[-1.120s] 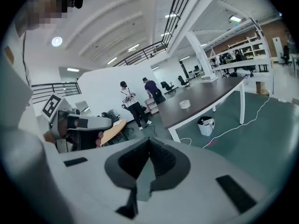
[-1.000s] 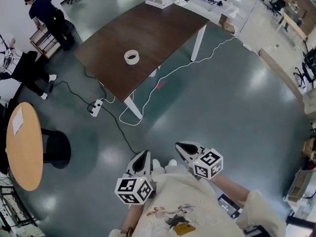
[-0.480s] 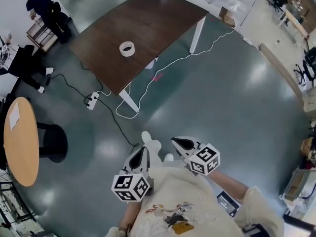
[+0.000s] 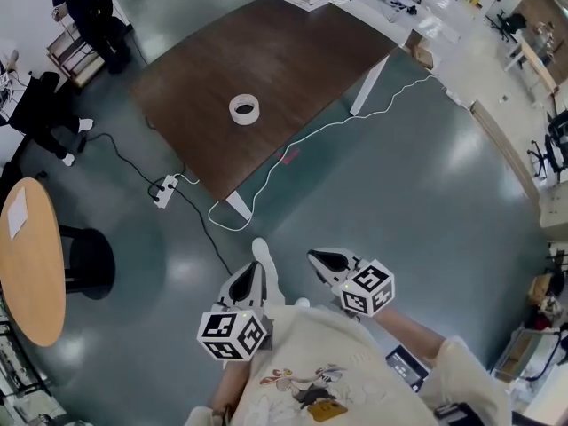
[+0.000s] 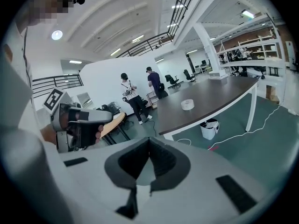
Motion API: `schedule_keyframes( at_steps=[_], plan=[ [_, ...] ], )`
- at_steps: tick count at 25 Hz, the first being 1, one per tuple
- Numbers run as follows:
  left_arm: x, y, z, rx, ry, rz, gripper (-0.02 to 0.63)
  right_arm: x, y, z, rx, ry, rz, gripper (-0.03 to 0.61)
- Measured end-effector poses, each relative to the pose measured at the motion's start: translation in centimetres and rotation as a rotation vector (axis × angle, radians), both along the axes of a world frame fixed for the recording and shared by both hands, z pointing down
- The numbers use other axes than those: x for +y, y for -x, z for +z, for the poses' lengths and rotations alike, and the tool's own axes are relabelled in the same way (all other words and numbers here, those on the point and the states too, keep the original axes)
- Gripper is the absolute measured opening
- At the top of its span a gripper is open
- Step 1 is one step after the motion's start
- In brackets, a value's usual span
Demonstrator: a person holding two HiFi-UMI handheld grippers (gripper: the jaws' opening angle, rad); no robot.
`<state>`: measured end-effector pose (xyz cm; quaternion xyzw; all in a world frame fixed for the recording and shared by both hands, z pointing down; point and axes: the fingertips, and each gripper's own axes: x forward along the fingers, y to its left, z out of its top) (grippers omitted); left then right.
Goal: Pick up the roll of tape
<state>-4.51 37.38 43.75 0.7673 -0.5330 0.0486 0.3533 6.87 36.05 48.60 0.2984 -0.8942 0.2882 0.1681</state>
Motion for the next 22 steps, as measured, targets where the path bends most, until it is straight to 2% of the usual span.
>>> schedule_keyframes(
  at_steps=[5,14,17,22],
  plan=[
    [-7.9,4.2,-1.0,0.022,-0.004,-0.014,0.005,-7.5,3.7,-0.1,0.034,0.018,-0.019,0.006],
    [-17.6,9.9,-1.5,0.033,-0.012,0.025,0.005,-16.9,9.2,-0.7,0.045,0.010,0.008,0.006],
    [-19.8,10.9,-0.9,0.032,0.001,0.034,0.005,-19.0,9.7,-0.6,0.050,0.012,0.025,0.006],
    [-23.3,10.5,0.3,0.035,0.027,0.046,0.005,-22.7,9.3,0.1,0.052,0.018,0.024,0.006]
  ],
)
